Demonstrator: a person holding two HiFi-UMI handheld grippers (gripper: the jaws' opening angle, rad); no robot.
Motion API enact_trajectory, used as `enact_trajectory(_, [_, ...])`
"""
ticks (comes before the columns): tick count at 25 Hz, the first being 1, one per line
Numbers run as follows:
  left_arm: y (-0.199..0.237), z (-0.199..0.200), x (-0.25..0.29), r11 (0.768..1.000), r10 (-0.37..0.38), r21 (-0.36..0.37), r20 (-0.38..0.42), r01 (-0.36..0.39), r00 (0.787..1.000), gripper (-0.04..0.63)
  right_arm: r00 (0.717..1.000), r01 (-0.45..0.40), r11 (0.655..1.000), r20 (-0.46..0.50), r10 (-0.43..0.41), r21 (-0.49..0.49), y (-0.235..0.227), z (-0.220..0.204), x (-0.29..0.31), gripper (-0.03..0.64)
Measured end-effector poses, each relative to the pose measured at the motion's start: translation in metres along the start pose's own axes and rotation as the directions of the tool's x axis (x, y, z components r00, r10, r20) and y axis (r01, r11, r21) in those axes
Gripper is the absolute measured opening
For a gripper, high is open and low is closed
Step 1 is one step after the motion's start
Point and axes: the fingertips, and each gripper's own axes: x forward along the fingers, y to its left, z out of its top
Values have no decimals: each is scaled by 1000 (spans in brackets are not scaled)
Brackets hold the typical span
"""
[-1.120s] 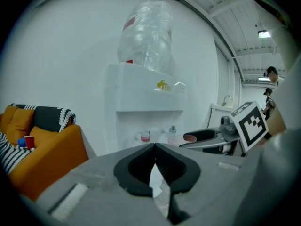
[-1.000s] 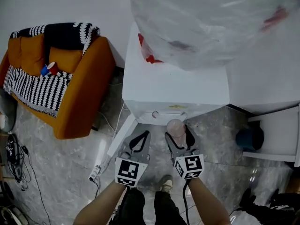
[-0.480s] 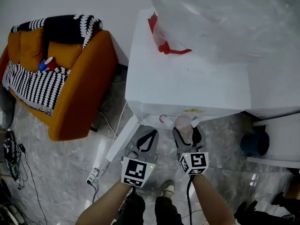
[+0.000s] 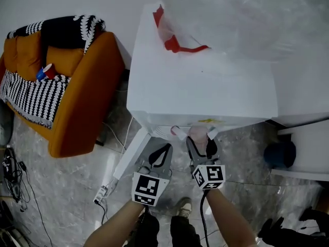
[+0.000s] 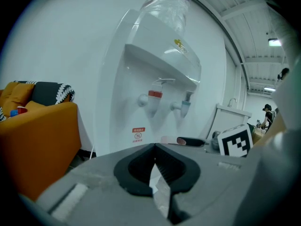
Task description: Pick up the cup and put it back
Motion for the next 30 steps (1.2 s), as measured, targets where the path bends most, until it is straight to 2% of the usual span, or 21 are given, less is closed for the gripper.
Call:
enact_trajectory(3, [-2, -2, 2, 1000, -6, 2, -3, 6, 1000, 3, 1000, 9, 1000, -8, -9, 6, -1, -4, -7, 344])
enact_trajectory(9, [-2, -10, 2, 1000, -8, 0, -22, 8, 1000, 3, 999, -6, 996, -36, 3, -88, 11, -11, -11, 345])
enact_trajectory(11, [0, -12, 2, 1000, -5, 3, -25, 5, 1000, 3, 997, 5, 994, -75, -13, -105, 10, -18, -8, 350])
enact_trajectory(15, [2, -14, 0, 1000, -7, 1, -34, 7, 999, 3, 980, 68, 997, -186, -73, -35, -5, -51, 2, 331])
enact_trajectory(18, [4, -14, -1, 1000, -10, 6, -33, 10, 999, 3, 977, 88, 996, -194, -89, -16, -13, -52, 12, 324])
enact_trajectory(23, [5, -17, 0, 1000, -12, -1, -42, 12, 999, 3, 976, 74, 997, -203, -80, -37, -13, -55, 15, 325])
enact_trajectory(30, [3, -17, 0, 1000, -18, -1, -62, 18, 998, 3, 973, 79, 996, -214, -84, -33, -16, -47, 10, 361])
